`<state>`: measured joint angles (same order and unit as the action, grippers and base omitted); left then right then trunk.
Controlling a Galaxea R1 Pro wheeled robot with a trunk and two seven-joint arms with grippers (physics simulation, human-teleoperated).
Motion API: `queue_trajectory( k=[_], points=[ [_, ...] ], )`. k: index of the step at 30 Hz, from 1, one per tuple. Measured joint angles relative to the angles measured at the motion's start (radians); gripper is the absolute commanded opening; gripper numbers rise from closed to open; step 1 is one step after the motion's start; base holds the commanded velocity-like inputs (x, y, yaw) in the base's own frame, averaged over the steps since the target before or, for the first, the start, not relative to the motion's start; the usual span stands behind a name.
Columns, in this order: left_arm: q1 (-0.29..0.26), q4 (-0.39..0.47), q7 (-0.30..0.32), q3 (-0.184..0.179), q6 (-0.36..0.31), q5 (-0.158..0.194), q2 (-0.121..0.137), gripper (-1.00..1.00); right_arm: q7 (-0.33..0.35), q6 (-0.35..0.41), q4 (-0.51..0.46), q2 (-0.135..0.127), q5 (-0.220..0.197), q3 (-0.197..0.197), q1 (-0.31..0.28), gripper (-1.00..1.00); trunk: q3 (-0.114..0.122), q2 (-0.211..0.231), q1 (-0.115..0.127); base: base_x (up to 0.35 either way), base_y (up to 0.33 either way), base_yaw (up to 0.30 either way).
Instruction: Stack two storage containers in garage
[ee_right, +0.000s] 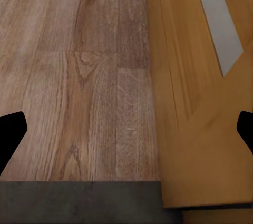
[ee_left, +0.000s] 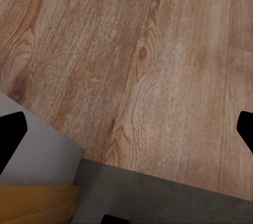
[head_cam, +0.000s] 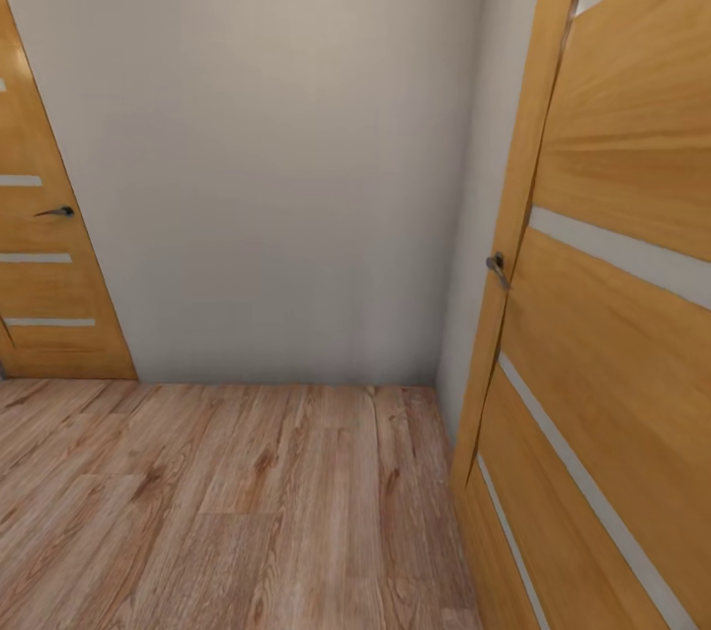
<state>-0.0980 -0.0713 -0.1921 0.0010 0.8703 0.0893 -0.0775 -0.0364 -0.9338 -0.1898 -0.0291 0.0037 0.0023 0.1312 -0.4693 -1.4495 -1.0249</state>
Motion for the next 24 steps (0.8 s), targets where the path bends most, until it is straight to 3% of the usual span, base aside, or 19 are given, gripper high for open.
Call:
queue_trajectory(
  k=[24],
  points=[
    [0.000, 0.000, -0.002, 0.001, 0.003, 0.001, 0.000, 1.00, -0.001, 0.000, 0.000, -0.001, 0.000, -0.001, 0.000, 1.00, 0.000, 0.000, 0.000, 0.002, 0.000, 0.000]
  ],
)
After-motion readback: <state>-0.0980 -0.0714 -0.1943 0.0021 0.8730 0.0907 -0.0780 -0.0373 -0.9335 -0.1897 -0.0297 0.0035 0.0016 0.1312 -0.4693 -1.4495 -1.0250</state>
